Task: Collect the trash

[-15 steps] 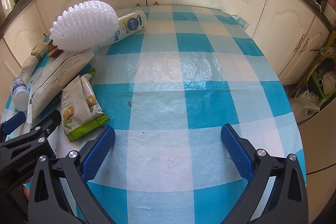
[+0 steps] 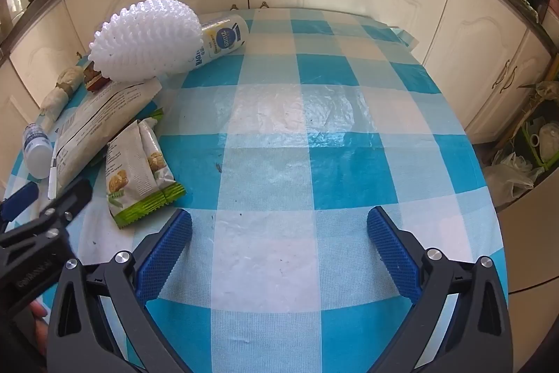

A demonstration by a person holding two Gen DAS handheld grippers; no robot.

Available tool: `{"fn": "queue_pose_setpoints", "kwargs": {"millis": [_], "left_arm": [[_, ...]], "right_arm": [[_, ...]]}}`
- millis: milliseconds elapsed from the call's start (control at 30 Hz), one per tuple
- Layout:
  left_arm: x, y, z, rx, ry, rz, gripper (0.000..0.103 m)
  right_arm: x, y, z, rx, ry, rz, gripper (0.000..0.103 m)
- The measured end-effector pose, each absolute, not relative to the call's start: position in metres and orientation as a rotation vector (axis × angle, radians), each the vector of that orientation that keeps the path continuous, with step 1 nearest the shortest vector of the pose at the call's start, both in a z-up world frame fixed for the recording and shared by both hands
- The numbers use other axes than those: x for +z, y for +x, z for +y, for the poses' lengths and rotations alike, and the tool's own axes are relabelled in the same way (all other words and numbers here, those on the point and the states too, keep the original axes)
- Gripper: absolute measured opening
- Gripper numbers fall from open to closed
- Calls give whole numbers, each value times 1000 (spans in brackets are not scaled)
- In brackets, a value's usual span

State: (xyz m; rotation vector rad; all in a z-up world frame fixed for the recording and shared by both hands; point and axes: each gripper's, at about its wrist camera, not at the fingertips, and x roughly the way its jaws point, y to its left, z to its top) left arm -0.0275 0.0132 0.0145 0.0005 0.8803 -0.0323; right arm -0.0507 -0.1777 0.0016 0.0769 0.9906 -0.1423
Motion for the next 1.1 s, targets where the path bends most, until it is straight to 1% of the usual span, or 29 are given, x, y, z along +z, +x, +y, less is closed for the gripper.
{"fn": "queue_pose_setpoints", "kwargs": {"millis": [167, 467, 667, 833, 1100], "left_arm": [[38, -45, 18, -59, -13, 833, 100], [117, -82, 30, -79, 5, 629, 100], [153, -103, 41, -80, -10, 549, 100], [164, -117, 50, -87, -25, 515, 100], [169, -130, 56, -97, -31, 486, 100]], "right_arm": [[27, -74, -184, -190, 52, 904, 98], [125, -103, -178, -270, 15, 640, 98], [176, -136, -172, -301, 11, 491, 98], [199, -159, -160, -304, -11, 422, 98], [212, -176, -147, -314, -39, 376, 98]]}}
